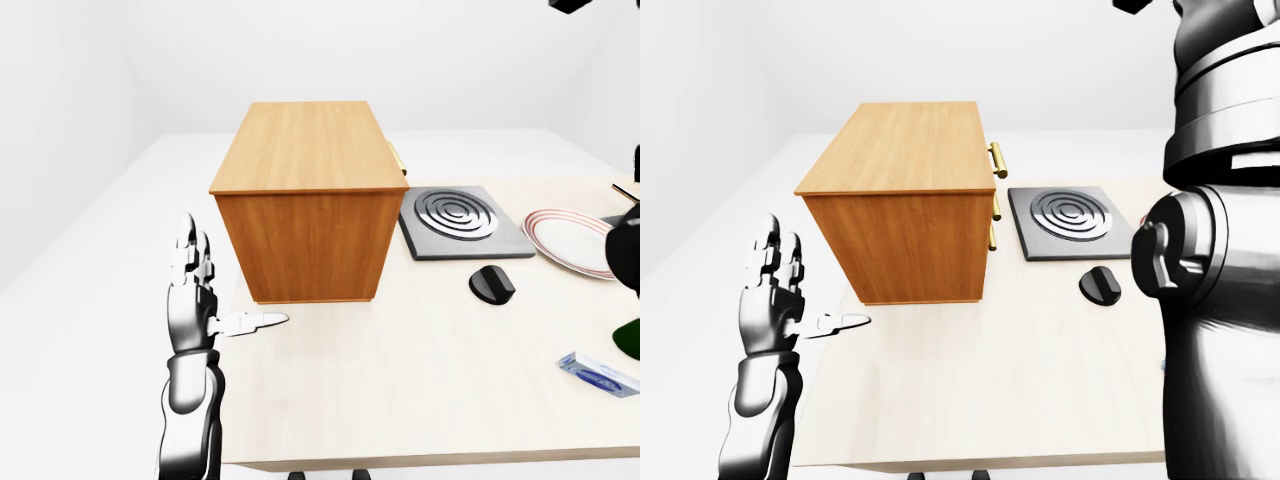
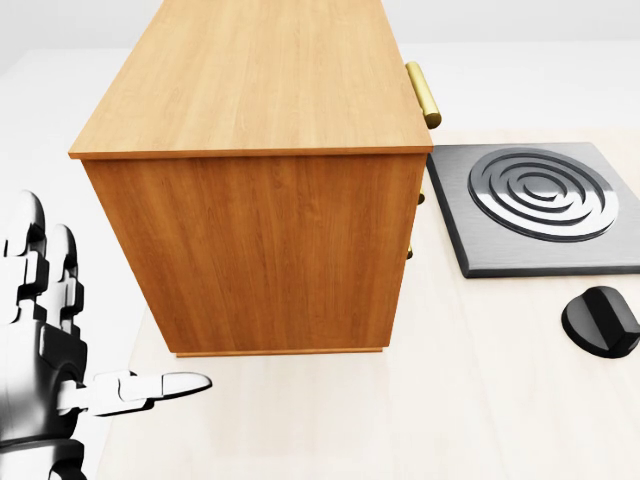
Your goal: Put the bowl on the top of the cabinet.
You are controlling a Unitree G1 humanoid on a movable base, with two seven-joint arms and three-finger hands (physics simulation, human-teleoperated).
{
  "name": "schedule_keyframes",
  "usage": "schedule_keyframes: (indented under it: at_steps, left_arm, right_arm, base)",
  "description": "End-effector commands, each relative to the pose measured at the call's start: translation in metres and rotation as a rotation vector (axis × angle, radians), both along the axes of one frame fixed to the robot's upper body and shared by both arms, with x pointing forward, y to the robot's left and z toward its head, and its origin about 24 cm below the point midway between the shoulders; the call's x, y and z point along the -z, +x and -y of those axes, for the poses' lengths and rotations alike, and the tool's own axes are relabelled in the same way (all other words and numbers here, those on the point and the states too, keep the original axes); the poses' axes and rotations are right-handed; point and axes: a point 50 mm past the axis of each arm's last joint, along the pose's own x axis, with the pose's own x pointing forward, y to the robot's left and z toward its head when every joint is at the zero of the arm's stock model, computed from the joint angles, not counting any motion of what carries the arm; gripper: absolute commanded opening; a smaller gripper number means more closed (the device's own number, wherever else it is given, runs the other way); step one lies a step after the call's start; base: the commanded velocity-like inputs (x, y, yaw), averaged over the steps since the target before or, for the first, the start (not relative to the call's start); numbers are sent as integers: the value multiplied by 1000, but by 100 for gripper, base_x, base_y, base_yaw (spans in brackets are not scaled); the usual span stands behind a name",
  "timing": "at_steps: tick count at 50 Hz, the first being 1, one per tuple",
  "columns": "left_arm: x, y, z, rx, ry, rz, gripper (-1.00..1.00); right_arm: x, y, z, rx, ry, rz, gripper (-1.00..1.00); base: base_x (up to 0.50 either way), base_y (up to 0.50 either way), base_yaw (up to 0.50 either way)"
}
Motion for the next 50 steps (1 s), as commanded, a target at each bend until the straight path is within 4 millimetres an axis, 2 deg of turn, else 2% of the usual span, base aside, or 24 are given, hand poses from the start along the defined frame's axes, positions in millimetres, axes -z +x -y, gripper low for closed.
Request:
schedule_keyframes:
  at_steps: [1,2,6,25,26,29,30,34,35,36,50]
  left_arm:
    - [2,0,0,7,-2,-8,100]
    - [2,0,0,11,-2,-7,100]
    - [3,1,-1,8,-4,-11,100]
    - [3,1,-1,8,-5,-12,100]
    - [2,1,-2,3,-5,-10,100]
    - [2,2,-2,2,-5,-10,100]
    - [1,1,-1,4,-7,-4,100]
    - [0,1,-1,4,-7,-2,100]
    - [-1,-1,-1,5,-5,5,100]
    - [0,-2,0,16,-10,-1,100]
    - [2,-3,-1,23,-8,-7,100]
  right_arm:
    - [17,24,-57,-52,-106,-77,-100]
    - [22,27,-70,-74,-130,-92,-100]
    - [29,31,-94,-149,-112,-95,-100]
    - [29,31,-94,-150,-111,-95,-100]
    - [36,34,-105,-176,-113,-103,-100]
    - [36,34,-105,-178,-113,-104,-100]
    - [53,40,-130,-232,-139,-138,-100]
    - [54,40,-131,-235,-140,-143,-100]
    - [64,40,-163,-309,-171,-170,-100]
    - [90,43,-189,-359,-221,-232,-100]
    - [117,42,-214,-409,-274,-277,-100]
  base:
    - [0,0,0]
    - [0,0,0]
    - [0,0,0]
    - [0,0,0]
    - [0,0,0]
    - [0,0,0]
    - [0,0,0]
    - [0,0,0]
    - [0,0,0]
    - [0,0,0]
    - [0,0,0]
